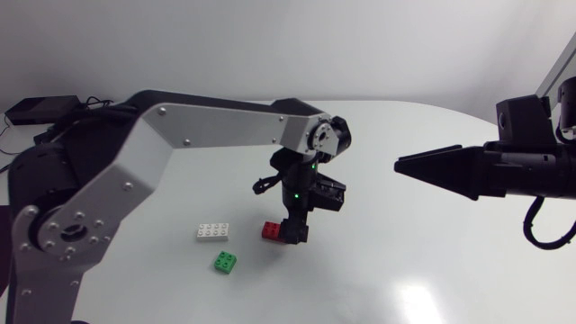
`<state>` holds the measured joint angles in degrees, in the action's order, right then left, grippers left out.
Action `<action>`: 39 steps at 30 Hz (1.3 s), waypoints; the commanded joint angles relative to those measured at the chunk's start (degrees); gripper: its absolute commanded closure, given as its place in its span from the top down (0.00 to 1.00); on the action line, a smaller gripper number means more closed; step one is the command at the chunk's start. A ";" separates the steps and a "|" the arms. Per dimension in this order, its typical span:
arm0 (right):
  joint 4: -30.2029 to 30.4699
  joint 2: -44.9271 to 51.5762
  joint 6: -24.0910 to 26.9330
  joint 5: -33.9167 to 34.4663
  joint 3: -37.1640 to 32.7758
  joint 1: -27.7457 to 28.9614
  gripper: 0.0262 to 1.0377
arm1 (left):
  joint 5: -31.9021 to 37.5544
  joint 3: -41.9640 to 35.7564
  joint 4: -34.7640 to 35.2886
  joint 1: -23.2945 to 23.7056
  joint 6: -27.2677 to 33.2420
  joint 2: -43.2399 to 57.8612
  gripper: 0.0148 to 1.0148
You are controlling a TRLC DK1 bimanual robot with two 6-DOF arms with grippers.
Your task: Separate the duplo bricks
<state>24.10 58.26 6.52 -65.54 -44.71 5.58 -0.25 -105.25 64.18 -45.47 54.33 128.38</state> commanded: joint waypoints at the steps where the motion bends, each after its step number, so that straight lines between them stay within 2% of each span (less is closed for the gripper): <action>1: 0.86 -1.22 0.24 0.59 0.94 -0.57 0.96 | -0.80 -2.24 0.77 1.53 -1.94 -4.80 0.97; 5: 0.51 -2.54 -0.64 2.61 1.20 -1.19 0.96 | -3.62 -3.38 0.07 4.43 -6.34 -10.52 0.97; 9: -1.16 -2.98 -1.51 7.71 1.38 -2.51 0.96 | -7.13 -1.62 -4.42 9.26 -12.75 -16.76 0.97; 15: -10.56 -6.05 -7.23 25.28 4.72 -8.84 0.96 | -8.10 13.32 -20.41 16.47 -20.14 -29.76 0.97; 22: -12.85 -8.34 -7.93 42.69 5.68 -13.14 0.96 | -7.48 29.67 -34.56 23.68 -26.82 -43.56 0.97; 28: -13.20 -13.17 -6.61 54.38 7.44 -16.22 0.96 | -1.33 40.83 -42.21 25.43 -28.84 -54.02 0.97; 34: -13.55 -17.39 -4.24 66.15 10.17 -20.79 0.96 | 0.25 48.83 -45.64 27.72 -31.74 -63.78 0.97; 39: -13.55 -20.47 -1.78 70.64 12.10 -21.23 0.96 | 2.18 54.45 -46.60 29.04 -33.41 -70.98 0.97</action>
<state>11.16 39.11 2.92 3.70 -34.35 -15.07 1.19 -53.54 18.41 -16.95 22.81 60.01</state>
